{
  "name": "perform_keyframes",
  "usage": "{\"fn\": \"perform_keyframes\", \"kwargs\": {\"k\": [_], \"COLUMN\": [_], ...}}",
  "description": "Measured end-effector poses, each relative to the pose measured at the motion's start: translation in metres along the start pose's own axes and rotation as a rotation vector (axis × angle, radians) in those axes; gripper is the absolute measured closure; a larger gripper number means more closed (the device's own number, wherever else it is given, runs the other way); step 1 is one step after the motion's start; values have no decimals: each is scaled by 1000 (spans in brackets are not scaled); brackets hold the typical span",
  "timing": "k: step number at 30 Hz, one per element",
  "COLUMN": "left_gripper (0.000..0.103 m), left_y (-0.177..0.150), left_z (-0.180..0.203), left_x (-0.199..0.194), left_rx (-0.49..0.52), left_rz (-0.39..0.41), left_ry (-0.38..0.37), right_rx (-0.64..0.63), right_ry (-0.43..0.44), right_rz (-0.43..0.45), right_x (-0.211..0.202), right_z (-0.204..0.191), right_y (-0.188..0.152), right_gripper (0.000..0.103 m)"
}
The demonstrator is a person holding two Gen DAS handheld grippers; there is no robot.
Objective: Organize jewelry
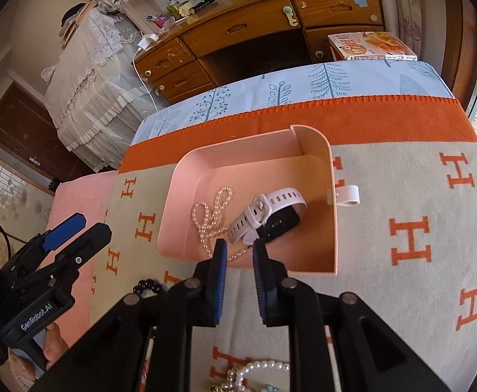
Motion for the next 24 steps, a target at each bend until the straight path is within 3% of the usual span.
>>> {"fn": "perform_keyframes", "kwargs": {"k": [7,11,16,24], "left_gripper": [38,35,33,33], "left_y": [-27,-43,-58,-74], "left_z": [-31,-44,-57,-84], "left_x": [-23,-30,-34,-27], "left_rx": [-30,-44,-64,-80], "left_rz": [20,-7,-34,-70], "left_ry": [5,6,16,58], "right_rx": [-37,-76,-95,-91], "right_ry": [-18,-97,-148,-131], "right_rz": [77,115,70,-9], "right_x": [-31,-49,-59,-58], "right_z": [-12,-19,-16,-2], "right_y": [-30,-46,-64,-92], "right_gripper": [87,87,87,87]}}
Point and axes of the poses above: each gripper's, at about its wrist camera, not at the fingertips, and x roughly the way its jaws point, z to its right, y to its top, the point moved 2 cm from there along x, roughly the way its jaws point, and after that the axes turned 14 degrees about -x, right-handed, at the moved point
